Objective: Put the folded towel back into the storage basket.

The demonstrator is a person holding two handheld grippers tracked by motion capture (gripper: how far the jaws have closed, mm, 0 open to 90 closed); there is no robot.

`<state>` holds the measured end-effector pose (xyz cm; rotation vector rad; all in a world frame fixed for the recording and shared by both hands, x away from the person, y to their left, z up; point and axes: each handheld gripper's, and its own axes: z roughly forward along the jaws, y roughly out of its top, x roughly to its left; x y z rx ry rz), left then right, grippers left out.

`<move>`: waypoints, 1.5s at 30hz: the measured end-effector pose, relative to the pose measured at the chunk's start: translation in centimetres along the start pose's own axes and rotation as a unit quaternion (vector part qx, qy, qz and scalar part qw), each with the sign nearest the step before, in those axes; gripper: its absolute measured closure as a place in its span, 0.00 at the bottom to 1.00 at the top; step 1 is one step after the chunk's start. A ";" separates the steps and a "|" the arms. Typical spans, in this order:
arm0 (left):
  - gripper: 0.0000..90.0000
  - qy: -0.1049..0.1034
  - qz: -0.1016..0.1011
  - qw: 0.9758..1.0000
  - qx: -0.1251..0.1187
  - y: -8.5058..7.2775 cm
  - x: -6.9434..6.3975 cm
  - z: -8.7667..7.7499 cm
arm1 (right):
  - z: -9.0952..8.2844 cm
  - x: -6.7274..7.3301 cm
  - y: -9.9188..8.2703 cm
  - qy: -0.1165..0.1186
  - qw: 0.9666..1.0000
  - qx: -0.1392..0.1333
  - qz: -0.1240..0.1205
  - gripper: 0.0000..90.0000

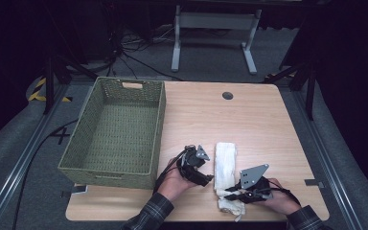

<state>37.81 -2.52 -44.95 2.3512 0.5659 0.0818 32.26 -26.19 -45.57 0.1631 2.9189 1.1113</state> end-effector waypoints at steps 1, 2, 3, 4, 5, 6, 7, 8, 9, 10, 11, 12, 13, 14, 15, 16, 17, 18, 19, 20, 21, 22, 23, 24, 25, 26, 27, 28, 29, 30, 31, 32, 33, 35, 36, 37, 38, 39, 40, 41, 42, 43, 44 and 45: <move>0.30 0.001 0.001 1.000 -0.008 0.6 0.1 0.1 | 0.0 0.0 0.0 0.001 1.000 -0.001 0.003 0.86; 0.29 0.000 0.008 1.000 -0.004 1.1 0.3 0.0 | 0.0 0.0 0.0 0.004 1.000 -0.003 0.004 0.86; 0.29 0.000 0.008 1.000 -0.004 1.1 0.3 0.0 | 0.0 0.0 0.0 0.004 1.000 -0.003 0.004 0.86; 0.29 0.005 0.013 1.000 -0.008 1.5 0.4 0.0 | 0.0 -0.1 -0.1 0.004 1.000 -0.002 0.004 0.86; 0.29 0.005 0.014 1.000 -0.016 1.7 0.5 0.1 | 0.0 -0.1 -0.1 0.004 1.000 -0.002 0.004 0.86; 0.28 0.001 0.014 1.000 -0.010 2.0 0.6 0.2 | 0.0 -0.1 -0.1 0.004 1.000 -0.002 0.005 0.86; 0.28 0.000 0.022 1.000 -0.003 2.3 0.8 0.4 | 0.0 -0.2 -0.1 0.004 1.000 -0.002 0.006 0.86; 0.27 -0.001 0.028 1.000 0.001 2.6 1.0 0.5 | 0.0 -0.2 -0.1 0.005 1.000 -0.002 0.007 0.86; 0.26 -0.002 0.028 1.000 -0.007 2.8 1.1 0.8 | 0.0 -0.2 -0.1 0.005 1.000 -0.001 0.008 0.86; 0.25 -0.005 0.031 0.999 -0.005 3.1 1.3 0.9 | 0.0 -0.2 -0.1 0.005 1.000 -0.002 0.007 0.86; 0.24 -0.007 0.034 0.999 0.003 3.4 1.4 1.0 | 0.0 -0.2 -0.1 0.005 1.000 -0.002 0.008 0.86; 0.23 -0.007 0.036 0.999 -0.004 3.6 1.6 1.3 | 0.0 -0.2 -0.1 0.005 1.000 -0.002 0.008 0.86; 0.23 -0.009 0.039 0.999 -0.008 3.9 1.8 1.5 | 0.0 -0.2 -0.1 0.005 1.000 -0.002 0.009 0.86; 0.23 -0.013 0.039 0.999 -0.006 4.2 1.9 1.6 | 0.0 -0.2 -0.1 0.006 1.000 -0.002 0.010 0.86; 0.23 -0.014 0.043 0.999 -0.008 4.4 2.1 1.7 | 0.0 -0.2 -0.1 0.009 1.000 -0.002 0.009 0.86; 0.22 -0.015 0.048 0.999 -0.007 4.7 2.2 1.8 | 0.0 -0.2 -0.1 0.011 1.000 -0.002 0.010 0.86; 0.23 -0.016 0.051 0.999 -0.008 4.9 2.3 2.0 | 0.0 -0.2 -0.1 0.016 1.000 -0.002 0.009 0.86; 0.22 -0.017 0.057 0.998 -0.009 5.2 2.4 2.1 | 0.0 -0.1 0.0 0.018 1.000 -0.001 0.006 0.86; 0.22 -0.017 0.057 0.998 -0.009 5.4 2.5 2.2 | 0.0 0.0 0.0 0.020 1.000 -0.001 0.005 0.86; 0.22 -0.017 0.057 0.998 -0.009 5.6 2.5 2.4 | 0.0 0.0 0.0 0.024 1.000 0.000 0.001 0.87; 0.22 -0.017 0.061 0.998 -0.011 5.8 2.6 2.5 | 0.1 0.1 0.0 0.029 1.000 0.001 0.000 0.87; 0.22 -0.022 0.064 0.998 -0.011 6.1 2.8 2.7 | 0.1 0.2 0.0 0.033 0.999 0.000 -0.001 0.87; 0.22 -0.024 0.069 0.997 -0.010 6.4 3.0 2.9 | 0.1 0.3 0.0 0.034 0.999 0.000 -0.002 0.87; 0.22 -0.026 0.075 0.997 -0.007 6.6 3.2 3.0 | 0.1 0.3 0.0 0.037 0.999 0.001 -0.004 0.87; 0.22 -0.028 0.078 0.996 -0.010 6.8 3.3 3.3 | 0.1 0.3 0.0 0.038 0.999 0.000 -0.003 0.87; 0.22 -0.035 0.084 0.996 -0.011 7.0 3.5 3.6 | 0.1 0.3 0.0 0.038 0.999 0.000 -0.003 0.87; 0.22 -0.037 0.087 0.995 -0.008 7.2 3.6 4.0 | 0.1 0.3 0.0 0.038 0.999 0.000 -0.002 0.87; 0.22 -0.038 0.095 0.995 -0.006 7.4 3.7 4.4 | 0.1 0.3 0.0 0.038 0.999 0.000 -0.002 0.87; 0.22 -0.038 0.096 0.995 -0.002 7.5 3.7 4.6 | 0.1 0.3 0.0 0.039 0.999 -0.001 -0.002 0.87; 0.22 -0.042 0.100 0.994 0.001 7.7 3.9 4.9 | 0.1 0.3 0.0 0.039 0.999 -0.001 -0.002 0.87; 0.22 -0.046 0.098 0.994 0.000 7.7 4.1 5.2 | 0.1 0.3 0.0 0.039 0.999 -0.001 -0.002 0.87; 0.22 -0.051 0.097 0.994 0.007 7.8 4.3 5.6 | 0.1 0.3 0.0 0.039 0.999 -0.001 -0.002 0.87; 0.22 -0.051 0.097 0.994 0.007 7.8 4.3 5.6 | 0.1 0.3 0.0 0.039 0.999 -0.001 -0.002 0.87; 0.22 -0.053 0.097 0.994 0.014 7.7 4.5 6.1 | 0.1 0.3 0.0 0.039 0.999 -0.001 -0.002 0.87; 0.22 -0.057 0.101 0.993 0.018 7.7 4.6 6.3 | 0.1 0.3 0.0 0.038 0.999 -0.001 -0.001 0.87; 0.23 -0.060 0.103 0.993 0.022 7.6 4.7 6.5 | 0.1 0.3 0.0 0.039 0.999 -0.001 -0.001 0.87; 0.23 -0.064 0.105 0.992 0.026 7.5 4.6 6.7 | 0.1 0.3 0.0 0.039 0.999 -0.001 -0.001 0.87; 0.23 -0.068 0.107 0.992 0.028 7.4 4.6 6.8 | 0.1 0.3 0.0 0.039 0.999 -0.001 -0.001 0.87; 0.24 -0.070 0.108 0.991 0.030 7.4 4.6 6.9 | 0.1 0.3 0.0 0.039 0.999 -0.001 -0.001 0.87; 0.24 -0.070 0.113 0.991 0.028 7.3 4.5 6.9 | 0.1 0.3 0.0 0.039 0.999 -0.001 -0.001 0.87; 0.25 -0.069 0.115 0.990 0.029 7.3 4.6 6.8 | 0.1 0.3 0.0 0.039 0.999 -0.001 -0.001 0.87; 0.27 -0.068 0.117 0.990 0.029 7.3 4.6 6.8 | 0.1 0.3 0.0 0.039 0.999 -0.001 -0.001 0.87; 0.29 -0.067 0.122 0.990 0.030 7.3 4.5 6.8 | 0.1 0.3 0.0 0.039 0.999 -0.002 0.000 0.87; 0.33 -0.072 0.127 0.989 0.033 7.3 4.5 6.6 | 0.1 0.3 0.0 0.040 0.999 -0.002 0.000 0.87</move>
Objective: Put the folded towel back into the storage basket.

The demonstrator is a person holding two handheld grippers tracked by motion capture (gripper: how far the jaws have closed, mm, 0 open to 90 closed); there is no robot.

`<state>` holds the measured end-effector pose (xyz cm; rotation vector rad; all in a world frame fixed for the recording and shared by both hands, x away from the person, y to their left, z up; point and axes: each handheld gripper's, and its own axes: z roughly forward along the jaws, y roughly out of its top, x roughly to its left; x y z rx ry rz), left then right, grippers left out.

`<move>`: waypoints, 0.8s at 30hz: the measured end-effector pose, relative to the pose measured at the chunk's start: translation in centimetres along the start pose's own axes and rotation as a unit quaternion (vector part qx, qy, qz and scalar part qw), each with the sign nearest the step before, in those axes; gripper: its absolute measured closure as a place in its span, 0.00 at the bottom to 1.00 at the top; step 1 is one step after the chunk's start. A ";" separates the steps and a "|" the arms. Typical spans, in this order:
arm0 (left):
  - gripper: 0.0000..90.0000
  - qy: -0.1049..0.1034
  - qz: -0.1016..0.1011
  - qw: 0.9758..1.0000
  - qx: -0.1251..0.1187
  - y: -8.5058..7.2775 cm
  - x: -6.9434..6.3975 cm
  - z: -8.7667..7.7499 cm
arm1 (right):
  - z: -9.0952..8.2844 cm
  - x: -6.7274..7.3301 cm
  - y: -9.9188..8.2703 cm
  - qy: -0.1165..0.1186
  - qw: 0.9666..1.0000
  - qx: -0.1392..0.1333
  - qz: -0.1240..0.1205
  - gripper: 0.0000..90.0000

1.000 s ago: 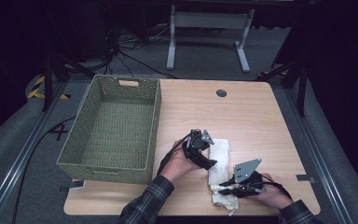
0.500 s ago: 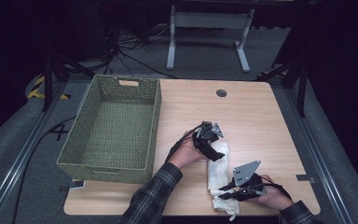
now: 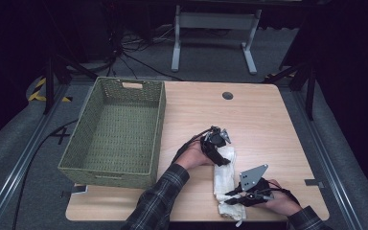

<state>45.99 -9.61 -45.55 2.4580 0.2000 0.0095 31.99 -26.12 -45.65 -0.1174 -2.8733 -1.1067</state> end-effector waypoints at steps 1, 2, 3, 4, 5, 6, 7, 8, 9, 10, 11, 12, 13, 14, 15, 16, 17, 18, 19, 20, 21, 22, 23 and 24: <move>0.37 -0.002 0.004 1.000 0.003 0.1 -0.1 -0.1 | 0.0 0.0 0.0 0.000 1.000 0.000 0.001 0.87; 0.42 -0.004 0.009 1.000 0.002 0.1 -0.2 -0.1 | 0.0 0.0 0.0 -0.001 1.000 0.000 0.001 0.87; 0.46 -0.006 0.012 1.000 0.003 0.1 -0.3 -0.1 | 0.0 0.0 0.0 0.001 1.000 0.000 0.003 0.87; 0.51 -0.011 0.017 1.000 0.002 0.2 -0.3 -0.1 | 0.0 0.0 0.0 0.001 1.000 0.000 0.003 0.87; 0.55 -0.015 0.023 1.000 0.004 0.2 -0.3 -0.2 | 0.0 0.0 0.0 0.002 1.000 -0.001 0.003 0.87; 0.63 -0.023 0.026 0.999 0.001 0.2 -0.4 -0.2 | 0.0 0.0 0.0 0.002 1.000 -0.001 0.003 0.87; 0.69 -0.031 0.028 0.999 0.001 0.2 -0.5 -0.2 | 0.0 0.0 0.0 0.002 1.000 -0.001 0.003 0.87; 0.76 -0.038 0.032 0.999 0.004 0.2 -0.6 -0.2 | 0.0 0.0 0.0 0.002 1.000 -0.001 0.004 0.87; 0.80 -0.040 0.037 0.999 0.003 0.2 -0.6 -0.2 | 0.0 0.0 0.0 0.002 1.000 -0.001 0.004 0.87; 0.82 -0.041 0.039 0.998 0.003 0.2 -0.6 -0.2 | 0.0 0.0 0.0 0.002 1.000 -0.002 0.005 0.87; 0.84 -0.042 0.041 0.998 0.003 0.2 -0.6 -0.2 | 0.0 -0.1 0.0 0.003 1.000 -0.002 0.006 0.87; 0.85 -0.042 0.042 0.998 0.003 0.2 -0.7 -0.2 | 0.0 -0.1 0.0 0.003 1.000 -0.002 0.007 0.87; 0.86 -0.042 0.041 0.998 0.003 0.2 -0.7 -0.2 | 0.0 -0.1 0.0 0.003 1.000 -0.002 0.009 0.87; 0.86 -0.043 0.041 0.998 0.006 0.3 -0.7 -0.2 | 0.0 -0.1 0.0 0.005 1.000 -0.003 0.011 0.87; 0.86 -0.041 0.037 0.998 0.007 0.3 -0.7 -0.3 | 0.0 -0.2 0.0 0.006 1.000 -0.004 0.013 0.87; 0.86 -0.040 0.035 0.999 0.007 0.4 -0.8 -0.3 | 0.0 -0.2 0.0 0.007 1.000 -0.004 0.014 0.87; 0.86 -0.038 0.034 0.999 0.008 0.4 -0.8 -0.4 | 0.0 -0.2 0.0 0.007 1.000 -0.004 0.014 0.87; 0.86 -0.038 0.034 0.999 0.008 0.4 -0.8 -0.4 | 0.0 -0.2 0.0 0.007 1.000 -0.004 0.014 0.87; 0.86 -0.037 0.028 0.999 0.005 0.4 -0.8 -0.6 | -0.1 -0.4 0.0 0.008 1.000 -0.005 0.018 0.87; 0.86 -0.035 0.027 0.999 0.003 0.4 -0.7 -0.8 | -0.1 -0.4 0.1 0.008 1.000 -0.005 0.020 0.87; 0.86 -0.035 0.027 0.999 0.003 0.4 -0.7 -0.8 | -0.1 -0.4 0.1 0.008 1.000 -0.005 0.020 0.87; 0.86 -0.035 0.025 0.999 0.001 0.5 -0.8 -1.1 | -0.2 -0.4 0.1 0.010 1.000 -0.007 0.024 0.87; 0.86 -0.033 0.023 0.999 -0.003 0.6 -0.9 -1.4 | -0.4 -0.5 0.2 0.009 1.000 -0.010 0.026 0.87; 0.86 -0.029 0.021 0.999 -0.008 0.7 -1.0 -1.7 | -0.5 -0.6 0.3 0.008 0.999 -0.010 0.030 0.87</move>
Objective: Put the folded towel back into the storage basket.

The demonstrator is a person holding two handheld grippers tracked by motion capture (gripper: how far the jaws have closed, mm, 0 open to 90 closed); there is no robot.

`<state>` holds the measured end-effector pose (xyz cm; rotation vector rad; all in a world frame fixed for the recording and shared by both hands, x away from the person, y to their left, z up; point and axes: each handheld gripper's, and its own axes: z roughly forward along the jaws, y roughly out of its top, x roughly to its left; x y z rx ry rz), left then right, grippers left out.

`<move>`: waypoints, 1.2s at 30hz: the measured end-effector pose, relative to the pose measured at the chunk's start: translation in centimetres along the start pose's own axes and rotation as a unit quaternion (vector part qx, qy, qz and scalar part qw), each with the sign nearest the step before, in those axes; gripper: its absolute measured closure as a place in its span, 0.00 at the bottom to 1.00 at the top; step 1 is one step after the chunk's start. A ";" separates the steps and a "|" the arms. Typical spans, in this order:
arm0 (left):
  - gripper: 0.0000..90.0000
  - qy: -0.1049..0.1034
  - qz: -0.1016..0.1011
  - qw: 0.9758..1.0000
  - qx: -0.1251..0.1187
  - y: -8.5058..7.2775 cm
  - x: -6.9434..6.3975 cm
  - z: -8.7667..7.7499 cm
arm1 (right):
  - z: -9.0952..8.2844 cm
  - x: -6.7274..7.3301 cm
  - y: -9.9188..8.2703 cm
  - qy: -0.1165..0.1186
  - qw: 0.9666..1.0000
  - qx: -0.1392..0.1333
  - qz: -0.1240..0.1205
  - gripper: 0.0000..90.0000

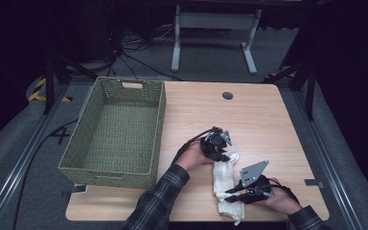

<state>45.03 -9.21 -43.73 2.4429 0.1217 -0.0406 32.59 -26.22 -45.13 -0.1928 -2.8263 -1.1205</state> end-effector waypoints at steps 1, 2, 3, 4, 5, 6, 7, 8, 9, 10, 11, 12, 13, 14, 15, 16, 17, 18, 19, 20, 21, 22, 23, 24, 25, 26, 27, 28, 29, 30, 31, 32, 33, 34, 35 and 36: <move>0.86 0.002 0.004 1.000 -0.003 0.1 -0.1 -0.3 | -0.1 -0.1 0.1 0.000 1.000 -0.002 0.000 0.87; 0.86 0.004 0.001 1.000 -0.004 0.2 -0.2 -0.6 | -0.2 -0.2 0.2 -0.002 1.000 -0.003 0.002 0.87; 0.86 0.008 0.005 1.000 -0.009 0.4 -0.4 -1.0 | -0.3 -0.2 0.3 -0.002 1.000 -0.004 0.002 0.87; 0.86 0.011 0.006 1.000 -0.010 0.6 -0.5 -1.4 | -0.4 -0.3 0.5 -0.003 1.000 -0.005 0.002 0.87; 0.86 0.013 0.009 1.000 -0.012 0.6 -0.5 -1.6 | -0.6 -0.4 0.7 -0.005 1.000 -0.008 0.000 0.87; 0.86 0.015 0.007 1.000 -0.016 0.8 -0.7 -2.0 | -0.7 -0.5 0.9 -0.008 1.000 -0.009 -0.001 0.87; 0.86 0.017 0.007 1.000 -0.015 0.9 -0.7 -2.3 | -1.0 -0.6 1.2 -0.012 1.000 -0.010 -0.002 0.87; 0.86 0.021 0.008 1.000 -0.015 1.1 -0.7 -2.6 | -1.1 -0.7 1.4 -0.014 1.000 -0.013 -0.002 0.87; 0.86 0.022 0.007 1.000 -0.014 1.2 -0.8 -3.0 | -1.3 -0.8 1.7 -0.014 1.000 -0.016 -0.003 0.87; 0.86 0.025 0.006 0.999 -0.019 1.4 -0.9 -3.3 | -1.5 -0.9 1.9 -0.016 1.000 -0.018 -0.002 0.87; 0.86 0.028 0.009 0.999 -0.020 1.6 -1.0 -3.7 | -1.6 -1.0 2.0 -0.017 1.000 -0.019 -0.002 0.87; 0.86 0.028 0.009 0.999 -0.020 1.6 -1.0 -3.7 | -1.9 -1.1 2.4 -0.015 1.000 -0.023 -0.001 0.87; 0.86 0.034 0.010 0.999 -0.022 2.0 -1.2 -4.3 | -2.1 -1.2 2.6 -0.016 1.000 -0.027 -0.001 0.87; 0.86 0.035 0.011 0.999 -0.024 2.1 -1.3 -4.6 | -2.3 -1.2 2.9 -0.016 0.999 -0.030 -0.002 0.87; 0.86 0.035 0.011 0.999 -0.024 2.1 -1.3 -4.6 | -2.3 -1.2 2.9 -0.016 0.999 -0.030 -0.002 0.87; 0.86 0.041 0.011 0.999 -0.022 2.5 -1.4 -5.3 | -2.7 -1.4 3.5 -0.018 0.999 -0.032 -0.005 0.87; 0.86 0.044 0.013 0.999 -0.025 2.6 -1.5 -5.7 | -2.8 -1.4 3.7 -0.020 0.999 -0.033 -0.006 0.87; 0.86 0.044 0.013 0.999 -0.025 2.6 -1.5 -5.7 | -2.8 -1.4 3.7 -0.020 0.999 -0.033 -0.006 0.87; 0.86 0.048 0.012 0.998 -0.026 2.9 -1.6 -6.4 | -3.2 -1.7 4.3 -0.020 0.999 -0.037 -0.008 0.87; 0.86 0.048 0.010 0.998 -0.027 3.0 -1.7 -6.7 | -3.3 -1.7 4.5 -0.019 0.999 -0.037 -0.008 0.87; 0.86 0.048 0.010 0.998 -0.027 3.0 -1.7 -6.7 | -3.4 -1.8 4.8 -0.022 0.999 -0.036 -0.011 0.87; 0.86 0.055 0.010 0.998 -0.028 3.2 -1.7 -7.4 | -3.6 -1.9 5.1 -0.025 0.999 -0.036 -0.013 0.87; 0.86 0.055 0.010 0.998 -0.028 3.2 -1.7 -7.4 | -3.7 -1.9 5.4 -0.025 0.999 -0.036 -0.013 0.87; 0.86 0.058 0.012 0.998 -0.026 3.4 -1.7 -7.9 | -3.7 -1.9 5.4 -0.025 0.999 -0.036 -0.013 0.87; 0.86 0.060 0.013 0.998 -0.026 3.5 -1.7 -8.3 | -3.9 -2.0 5.8 -0.024 0.999 -0.039 -0.015 0.87; 0.86 0.065 0.010 0.998 -0.025 3.6 -1.7 -8.5 | -4.0 -2.1 6.2 -0.026 0.999 -0.038 -0.016 0.87; 0.86 0.067 0.011 0.997 -0.023 3.8 -1.8 -8.9 | -4.0 -2.2 6.4 -0.026 0.999 -0.039 -0.017 0.87; 0.86 0.069 0.013 0.997 -0.023 3.9 -1.9 -9.2 | -4.1 -2.3 6.7 -0.026 0.999 -0.040 -0.017 0.87; 0.86 0.073 0.011 0.997 -0.023 4.0 -2.0 -9.7 | -4.2 -2.4 6.9 -0.026 0.999 -0.043 -0.015 0.87; 0.86 0.076 0.011 0.997 -0.024 4.1 -2.0 -10.1 | -4.3 -2.6 7.2 -0.023 0.999 -0.046 -0.013 0.87; 0.86 0.078 0.012 0.997 -0.026 4.1 -2.0 -10.4 | -4.4 -2.8 7.4 -0.023 0.998 -0.048 -0.012 0.87; 0.86 0.082 0.012 0.996 -0.026 4.2 -2.0 -10.8 | -4.5 -2.9 7.6 -0.023 0.998 -0.051 -0.012 0.87; 0.86 0.084 0.014 0.996 -0.024 4.2 -1.9 -11.3 | -4.7 -3.0 7.8 -0.023 0.998 -0.053 -0.011 0.87; 0.86 0.084 0.015 0.996 -0.025 4.1 -1.8 -11.6 | -4.8 -3.2 8.2 -0.024 0.998 -0.055 -0.012 0.87; 0.86 0.088 0.016 0.996 -0.022 4.1 -1.8 -12.1 | -4.9 -3.3 8.3 -0.023 0.998 -0.058 -0.013 0.87; 0.86 0.088 0.019 0.996 -0.020 4.1 -1.7 -12.4 | -5.1 -3.4 8.7 -0.022 0.998 -0.060 -0.014 0.87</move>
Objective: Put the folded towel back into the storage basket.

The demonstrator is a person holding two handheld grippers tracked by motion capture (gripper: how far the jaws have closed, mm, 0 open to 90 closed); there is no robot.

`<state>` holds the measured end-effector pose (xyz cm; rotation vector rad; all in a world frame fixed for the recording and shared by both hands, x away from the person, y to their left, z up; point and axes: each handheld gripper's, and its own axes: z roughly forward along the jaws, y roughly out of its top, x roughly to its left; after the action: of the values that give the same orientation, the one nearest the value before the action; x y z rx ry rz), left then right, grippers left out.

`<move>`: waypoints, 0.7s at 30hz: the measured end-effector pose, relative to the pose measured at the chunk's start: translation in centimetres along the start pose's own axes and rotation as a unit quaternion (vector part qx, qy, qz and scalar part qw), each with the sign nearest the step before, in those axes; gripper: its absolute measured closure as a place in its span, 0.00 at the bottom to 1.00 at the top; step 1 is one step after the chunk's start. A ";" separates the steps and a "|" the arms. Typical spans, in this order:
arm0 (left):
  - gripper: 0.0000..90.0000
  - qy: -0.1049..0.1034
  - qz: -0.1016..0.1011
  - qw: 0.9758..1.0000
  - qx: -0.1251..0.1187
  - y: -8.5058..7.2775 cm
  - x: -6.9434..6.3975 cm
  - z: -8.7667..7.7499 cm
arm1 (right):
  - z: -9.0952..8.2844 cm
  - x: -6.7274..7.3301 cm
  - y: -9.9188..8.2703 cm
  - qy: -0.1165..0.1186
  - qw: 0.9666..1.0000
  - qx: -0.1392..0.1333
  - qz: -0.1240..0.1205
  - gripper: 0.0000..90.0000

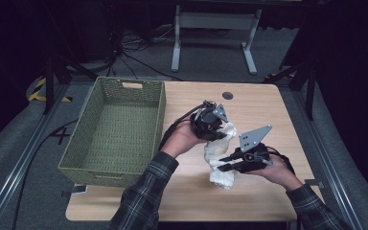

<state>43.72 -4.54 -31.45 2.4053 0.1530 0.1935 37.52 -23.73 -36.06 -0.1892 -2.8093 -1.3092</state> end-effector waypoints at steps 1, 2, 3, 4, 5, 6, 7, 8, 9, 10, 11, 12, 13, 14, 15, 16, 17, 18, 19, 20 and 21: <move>0.86 0.001 0.000 1.000 0.000 0.0 0.1 -0.3 | -0.1 -0.1 0.3 -0.002 1.000 -0.002 -0.001 0.87; 0.86 0.002 -0.003 1.000 0.000 0.0 0.1 -0.6 | -0.1 -0.2 0.6 0.000 1.000 -0.004 -0.001 0.87; 0.86 0.002 -0.003 1.000 0.000 0.0 0.1 -0.6 | -0.1 -0.4 0.9 -0.002 1.000 -0.007 -0.004 0.87; 0.86 0.007 -0.001 1.000 0.001 -0.2 0.3 -1.3 | -0.1 -0.4 1.2 -0.001 1.000 -0.009 -0.004 0.87; 0.86 0.007 -0.001 1.000 0.001 -0.2 0.3 -1.3 | -0.1 -0.4 1.2 -0.001 1.000 -0.009 -0.004 0.87; 0.86 0.011 -0.002 1.000 0.003 -0.3 0.5 -1.7 | 0.0 -0.6 2.0 -0.001 1.000 -0.013 -0.008 0.87; 0.86 0.010 -0.002 1.000 -0.007 -0.5 0.8 -2.2 | 0.0 -0.7 2.3 0.000 1.000 -0.012 -0.009 0.87; 0.86 0.011 -0.004 1.000 -0.006 -0.5 0.9 -2.6 | 0.0 -0.8 2.6 -0.002 1.000 -0.011 -0.011 0.87; 0.86 0.012 0.001 1.000 -0.006 -0.6 1.1 -2.8 | 0.1 -0.8 3.0 -0.002 1.000 -0.010 -0.013 0.87; 0.86 0.012 0.002 1.000 -0.007 -0.7 1.4 -3.2 | 0.1 -0.9 3.3 -0.002 1.000 -0.011 -0.014 0.87; 0.86 0.012 0.002 1.000 -0.007 -0.7 1.4 -3.2 | 0.1 -1.0 3.8 -0.003 1.000 -0.013 -0.015 0.87; 0.86 0.011 -0.002 1.000 -0.011 -0.9 1.6 -3.5 | 0.1 -1.0 3.8 -0.003 1.000 -0.013 -0.015 0.87; 0.86 0.010 0.000 1.000 -0.012 -1.0 1.8 -3.8 | 0.2 -1.1 4.4 -0.006 1.000 -0.013 -0.018 0.87; 0.86 0.007 0.002 1.000 -0.010 -1.1 2.1 -4.2 | 0.2 -1.1 4.9 -0.008 1.000 -0.012 -0.020 0.87; 0.86 0.008 0.003 1.000 -0.010 -1.2 2.3 -4.4 | 0.4 -1.2 5.5 -0.009 1.000 -0.014 -0.022 0.87; 0.86 0.007 0.001 1.000 -0.010 -1.4 2.4 -4.7 | 0.4 -1.3 5.9 -0.009 1.000 -0.015 -0.021 0.87; 0.86 0.007 0.002 1.000 -0.011 -1.6 2.6 -5.0 | 0.5 -1.5 6.3 -0.009 1.000 -0.018 -0.022 0.87; 0.86 0.008 0.004 1.000 -0.013 -1.9 2.8 -5.5 | 0.6 -1.6 6.7 -0.008 1.000 -0.022 -0.021 0.87; 0.86 0.008 0.003 1.000 -0.013 -2.1 3.0 -5.9 | 0.7 -1.7 7.2 -0.008 1.000 -0.022 -0.020 0.87; 0.86 0.010 0.005 1.000 -0.016 -2.3 3.2 -6.3 | 0.8 -1.9 7.6 -0.010 0.999 -0.023 -0.021 0.87; 0.86 0.011 0.009 1.000 -0.015 -2.5 3.4 -6.7 | 0.9 -2.0 8.0 -0.007 0.999 -0.026 -0.020 0.87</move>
<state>45.72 2.25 -27.84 2.3758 0.1364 0.2293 40.52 -18.11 -30.77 -0.1460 -2.8072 -1.3950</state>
